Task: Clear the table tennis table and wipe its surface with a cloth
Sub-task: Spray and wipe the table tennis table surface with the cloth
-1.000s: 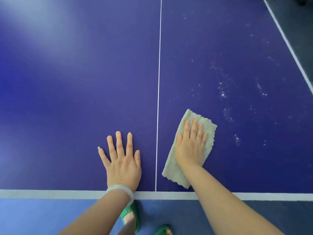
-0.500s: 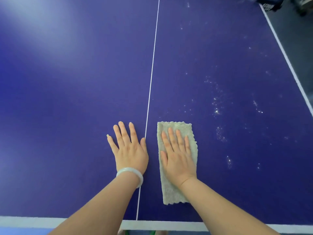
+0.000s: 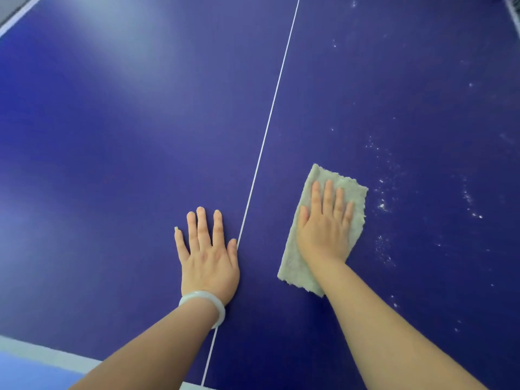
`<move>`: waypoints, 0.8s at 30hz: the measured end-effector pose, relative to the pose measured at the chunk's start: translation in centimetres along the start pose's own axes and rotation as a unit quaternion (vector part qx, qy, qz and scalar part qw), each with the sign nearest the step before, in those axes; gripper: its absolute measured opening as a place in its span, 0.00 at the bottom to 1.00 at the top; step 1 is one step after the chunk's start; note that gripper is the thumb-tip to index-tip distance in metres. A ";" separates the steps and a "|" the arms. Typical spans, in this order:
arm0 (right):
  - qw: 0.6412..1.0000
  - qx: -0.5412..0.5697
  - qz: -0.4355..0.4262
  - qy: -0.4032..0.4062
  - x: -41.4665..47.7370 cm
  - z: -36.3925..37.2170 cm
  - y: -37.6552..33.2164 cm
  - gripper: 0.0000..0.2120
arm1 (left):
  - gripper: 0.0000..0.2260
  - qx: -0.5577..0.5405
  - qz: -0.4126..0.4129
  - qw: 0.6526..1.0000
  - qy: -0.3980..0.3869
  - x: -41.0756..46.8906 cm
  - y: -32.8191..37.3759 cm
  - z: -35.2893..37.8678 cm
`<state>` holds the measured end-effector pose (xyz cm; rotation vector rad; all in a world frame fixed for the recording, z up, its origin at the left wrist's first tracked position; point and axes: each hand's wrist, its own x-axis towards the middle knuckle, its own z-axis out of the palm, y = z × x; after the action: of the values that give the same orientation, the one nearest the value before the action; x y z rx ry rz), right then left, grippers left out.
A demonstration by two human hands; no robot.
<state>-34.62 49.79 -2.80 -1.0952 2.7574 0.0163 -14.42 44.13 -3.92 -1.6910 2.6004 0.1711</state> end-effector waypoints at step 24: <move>0.974 0.013 -0.227 0.021 -5.0 1.5 0.1 0.29 | 0.29 -0.006 -0.023 1.000 0.001 0.0 0.3 -0.2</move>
<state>-30.87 53.37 -3.42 -1.7039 2.4643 -0.1033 -14.66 44.28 -3.73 -1.7536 2.5640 0.1828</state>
